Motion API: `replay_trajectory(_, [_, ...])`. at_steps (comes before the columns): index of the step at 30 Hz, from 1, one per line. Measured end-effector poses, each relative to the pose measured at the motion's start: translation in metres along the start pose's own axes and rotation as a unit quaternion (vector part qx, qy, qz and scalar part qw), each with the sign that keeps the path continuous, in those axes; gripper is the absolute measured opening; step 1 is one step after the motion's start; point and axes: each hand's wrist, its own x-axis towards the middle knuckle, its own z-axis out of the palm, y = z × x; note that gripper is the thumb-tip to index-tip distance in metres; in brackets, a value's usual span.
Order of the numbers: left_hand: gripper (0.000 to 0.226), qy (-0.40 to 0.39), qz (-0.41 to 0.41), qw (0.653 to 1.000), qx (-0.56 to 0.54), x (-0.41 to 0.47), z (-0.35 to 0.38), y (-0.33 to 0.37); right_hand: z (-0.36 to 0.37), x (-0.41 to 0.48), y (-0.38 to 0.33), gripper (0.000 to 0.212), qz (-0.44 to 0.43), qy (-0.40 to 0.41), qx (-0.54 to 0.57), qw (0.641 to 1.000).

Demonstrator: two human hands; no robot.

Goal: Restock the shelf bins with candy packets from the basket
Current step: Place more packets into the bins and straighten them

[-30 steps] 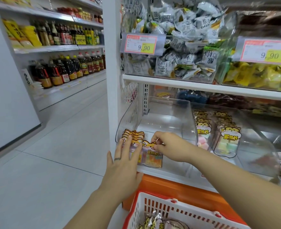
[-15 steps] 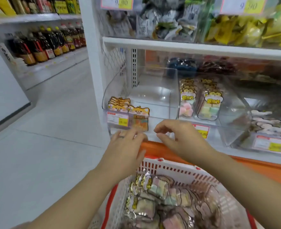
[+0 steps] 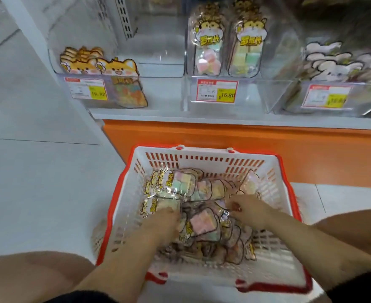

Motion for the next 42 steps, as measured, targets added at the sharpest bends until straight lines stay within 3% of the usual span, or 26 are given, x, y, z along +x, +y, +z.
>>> replay_trajectory(3, [0.065,-0.031,0.019,0.998,0.042,0.012,0.022,-0.001,0.024,0.003,0.003,0.028,0.015,-0.082,0.013,0.996])
replay_trajectory(7, [0.083,-0.068,0.044,0.995,0.063,0.029,0.045,-0.003,0.045,0.01,-0.022,0.058,0.014,-0.099,0.169,0.98])
replay_trajectory(9, [0.078,-0.073,0.048,0.992,0.089,0.036,0.054,-0.003,0.059,0.019,-0.026,0.054,0.059,-0.079,0.209,0.973])
replay_trajectory(12, [0.07,-0.076,0.047,0.991,0.095,0.035,0.054,0.0,0.077,0.032,-0.024,0.031,0.141,-0.028,0.242,0.959])
replay_trajectory(16, [0.068,-0.095,0.047,0.992,0.075,0.026,0.046,0.001,0.086,0.033,-0.031,0.044,0.199,0.007,0.297,0.934])
replay_trajectory(19, [0.067,-0.102,0.046,0.991,0.071,0.021,0.042,0.003,0.086,0.031,-0.034,0.038,0.219,-0.001,0.3,0.928])
replay_trajectory(24, [0.063,-0.069,0.038,0.996,0.046,0.02,0.035,0.007,0.07,0.028,-0.036,0.054,0.228,-0.003,0.393,0.891])
replay_trajectory(27, [0.058,-0.054,0.032,0.998,0.019,0.021,0.035,0.003,0.066,0.025,-0.038,0.046,0.205,-0.025,0.407,0.89])
replay_trajectory(30, [0.035,-0.01,0.01,0.999,-0.045,0.021,0.027,0.005,0.052,0.023,-0.046,0.044,0.19,-0.034,0.451,0.871])
replay_trajectory(32, [0.02,0.046,-0.037,0.986,-0.155,0.023,0.017,0.006,0.034,0.028,-0.047,0.039,0.179,-0.003,0.487,0.855])
replay_trajectory(35, [0.028,0.131,-0.116,0.923,-0.342,0.027,0.001,0.006,-0.002,0.025,-0.054,0.012,0.144,0.043,0.5,0.853])
replay_trajectory(37, [0.045,0.161,-0.166,0.852,-0.469,0.026,-0.011,0.009,-0.011,0.023,-0.049,0.027,0.123,0.073,0.547,0.825])
replay_trajectory(39, [0.056,0.082,-0.222,0.73,-0.641,0.022,-0.021,0.016,-0.015,0.02,-0.054,0.021,0.102,0.103,0.618,0.773])
replay_trajectory(41, [0.043,-0.009,-0.199,0.559,-0.805,0.019,-0.027,0.024,-0.011,0.019,-0.06,0.008,0.072,0.09,0.673,0.731])
replay_trajectory(42, [0.035,-0.008,-0.176,0.491,-0.853,0.02,-0.026,0.027,-0.008,0.018,-0.064,0.008,0.063,0.079,0.677,0.729])
